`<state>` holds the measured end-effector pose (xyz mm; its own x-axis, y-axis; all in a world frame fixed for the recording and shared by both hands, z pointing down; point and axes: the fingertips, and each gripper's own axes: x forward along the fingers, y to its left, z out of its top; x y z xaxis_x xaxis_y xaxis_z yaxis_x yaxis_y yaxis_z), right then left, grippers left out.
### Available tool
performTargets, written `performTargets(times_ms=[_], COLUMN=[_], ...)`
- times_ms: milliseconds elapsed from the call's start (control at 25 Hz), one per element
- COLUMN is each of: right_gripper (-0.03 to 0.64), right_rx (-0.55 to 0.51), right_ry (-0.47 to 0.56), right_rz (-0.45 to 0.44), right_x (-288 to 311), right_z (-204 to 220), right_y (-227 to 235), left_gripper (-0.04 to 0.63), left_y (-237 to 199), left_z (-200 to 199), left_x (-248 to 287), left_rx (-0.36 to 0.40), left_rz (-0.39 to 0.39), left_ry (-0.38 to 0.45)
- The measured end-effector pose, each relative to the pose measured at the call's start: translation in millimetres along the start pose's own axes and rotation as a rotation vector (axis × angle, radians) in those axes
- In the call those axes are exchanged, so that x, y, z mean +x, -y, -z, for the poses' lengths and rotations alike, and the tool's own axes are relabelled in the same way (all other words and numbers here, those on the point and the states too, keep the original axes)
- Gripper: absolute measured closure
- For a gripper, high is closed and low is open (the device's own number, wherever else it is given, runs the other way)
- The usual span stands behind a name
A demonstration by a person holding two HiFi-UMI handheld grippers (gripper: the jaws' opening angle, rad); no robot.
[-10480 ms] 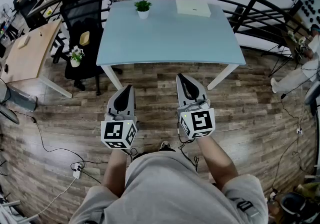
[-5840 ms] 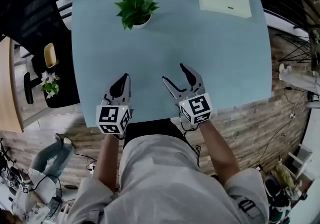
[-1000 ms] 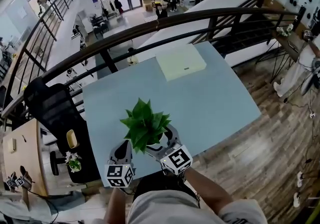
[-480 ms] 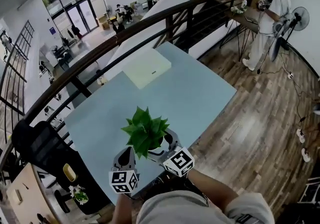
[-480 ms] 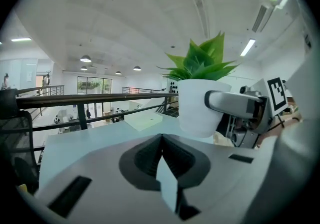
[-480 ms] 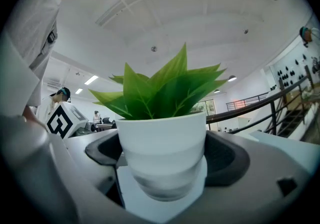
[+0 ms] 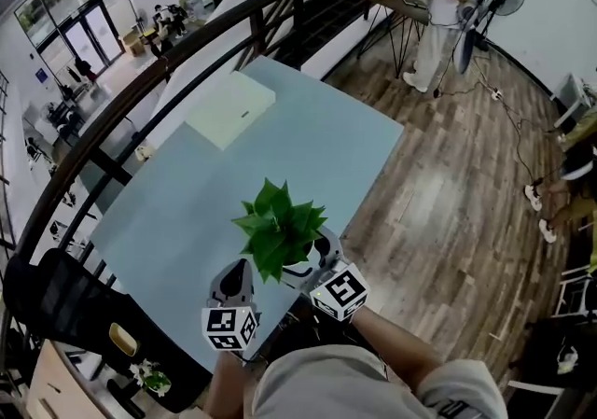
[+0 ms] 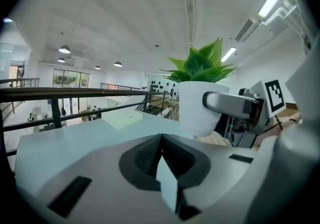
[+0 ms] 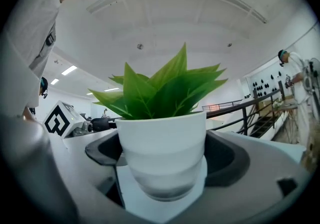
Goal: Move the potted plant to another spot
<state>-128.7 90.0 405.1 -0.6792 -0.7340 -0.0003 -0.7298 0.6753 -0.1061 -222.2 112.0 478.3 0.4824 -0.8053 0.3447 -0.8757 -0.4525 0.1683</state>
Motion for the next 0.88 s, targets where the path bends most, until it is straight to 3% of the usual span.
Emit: performTargets(times_ms=[560,720,880], right_gripper=[0.117,0.117,0.117], right_rx=[-0.047,-0.036,-0.057], right_ry=[0.006,0.010,0.017], right_rz=[0.198,0.223,0.195], right_x=[-62.9,-86.1,-99.1], right_z=[-19.5,-17.9,-22.5], right_y=[59.1,85.5,112.1], left_gripper=[0.583,0.583,0.583], left_y=[80.9,104.8,123.7], left_z=[-17.3,-16.0,-22.4], left_x=[54.2,69.7,89.6], left_rx=[0.059,0.067,0.080], left_rz=[0.229,0.237,0.208], left_ry=[0.004,-0.005,-0.008])
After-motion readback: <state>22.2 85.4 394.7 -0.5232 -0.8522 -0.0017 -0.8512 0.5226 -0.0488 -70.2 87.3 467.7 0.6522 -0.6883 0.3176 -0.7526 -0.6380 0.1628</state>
